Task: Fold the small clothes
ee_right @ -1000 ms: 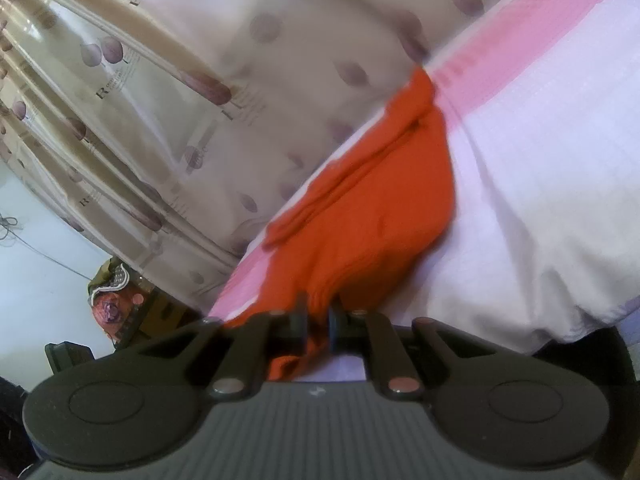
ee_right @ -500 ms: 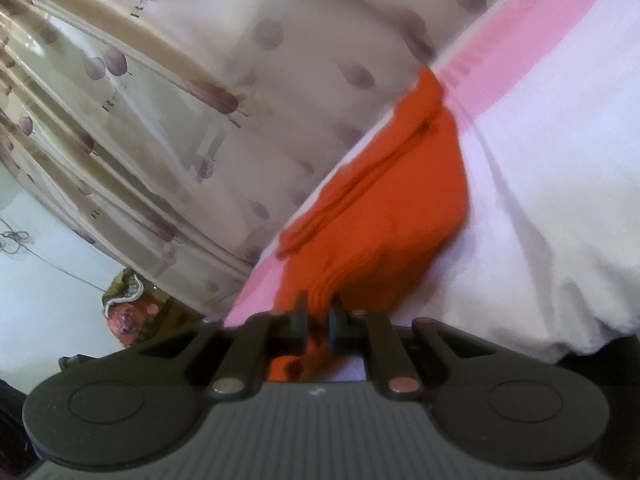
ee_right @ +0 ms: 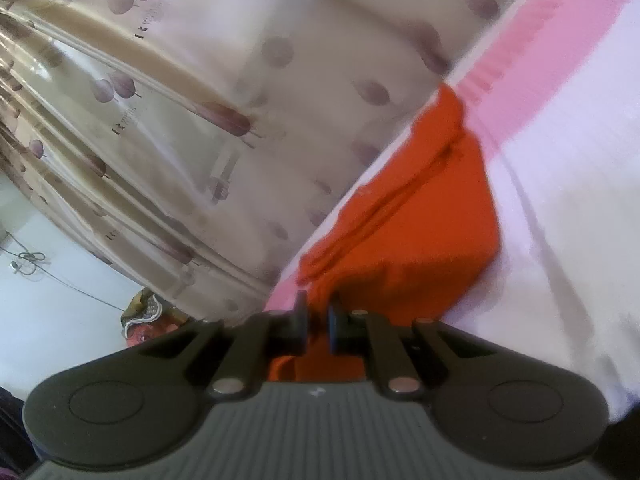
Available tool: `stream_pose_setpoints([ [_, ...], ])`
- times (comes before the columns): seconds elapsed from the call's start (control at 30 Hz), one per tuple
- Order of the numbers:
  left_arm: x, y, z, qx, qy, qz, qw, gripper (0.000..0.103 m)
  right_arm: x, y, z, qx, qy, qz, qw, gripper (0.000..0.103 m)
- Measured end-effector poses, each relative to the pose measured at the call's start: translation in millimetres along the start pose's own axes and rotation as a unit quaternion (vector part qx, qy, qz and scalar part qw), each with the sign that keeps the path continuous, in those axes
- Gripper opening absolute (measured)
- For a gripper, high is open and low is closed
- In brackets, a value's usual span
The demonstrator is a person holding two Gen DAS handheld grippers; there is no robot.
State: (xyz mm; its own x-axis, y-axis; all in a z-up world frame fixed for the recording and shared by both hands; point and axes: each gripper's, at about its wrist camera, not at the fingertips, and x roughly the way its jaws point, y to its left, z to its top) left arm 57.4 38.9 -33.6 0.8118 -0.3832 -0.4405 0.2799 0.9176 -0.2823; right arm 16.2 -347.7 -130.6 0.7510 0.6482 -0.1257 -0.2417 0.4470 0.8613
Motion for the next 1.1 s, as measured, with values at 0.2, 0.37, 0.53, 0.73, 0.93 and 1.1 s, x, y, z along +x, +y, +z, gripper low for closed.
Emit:
stream_pose_setpoints([
  [0.2,12.6,2.7,29.7,-0.014,-0.023,0.007,0.9996,0.004,17.7,4.2,25.6,-0.007,-0.018,0.014,1.0,0.009],
  [0.37,29.6,11.4,50.9,-0.03,-0.032,0.021,0.9988,0.004,39.5,3.8,48.8,-0.007,-0.03,0.02,0.999,0.009],
  [0.53,47.9,23.4,70.1,-0.054,-0.039,0.033,0.9972,0.004,63.7,1.6,72.0,-0.008,-0.037,0.028,0.999,0.009],
  [0.73,75.9,33.9,88.8,-0.081,-0.043,0.048,0.9947,0.004,95.0,1.2,99.1,-0.015,-0.046,0.037,0.998,0.009],
  [0.93,104.0,39.4,100.9,-0.093,-0.042,0.062,0.9928,0.004,123.6,-6.3,124.0,-0.021,-0.051,0.024,0.998,0.009],
  [1.1,109.0,42.5,100.0,-0.108,-0.038,0.062,0.9915,0.004,137.7,-23.2,139.9,-0.035,0.013,-0.003,0.999,0.012],
])
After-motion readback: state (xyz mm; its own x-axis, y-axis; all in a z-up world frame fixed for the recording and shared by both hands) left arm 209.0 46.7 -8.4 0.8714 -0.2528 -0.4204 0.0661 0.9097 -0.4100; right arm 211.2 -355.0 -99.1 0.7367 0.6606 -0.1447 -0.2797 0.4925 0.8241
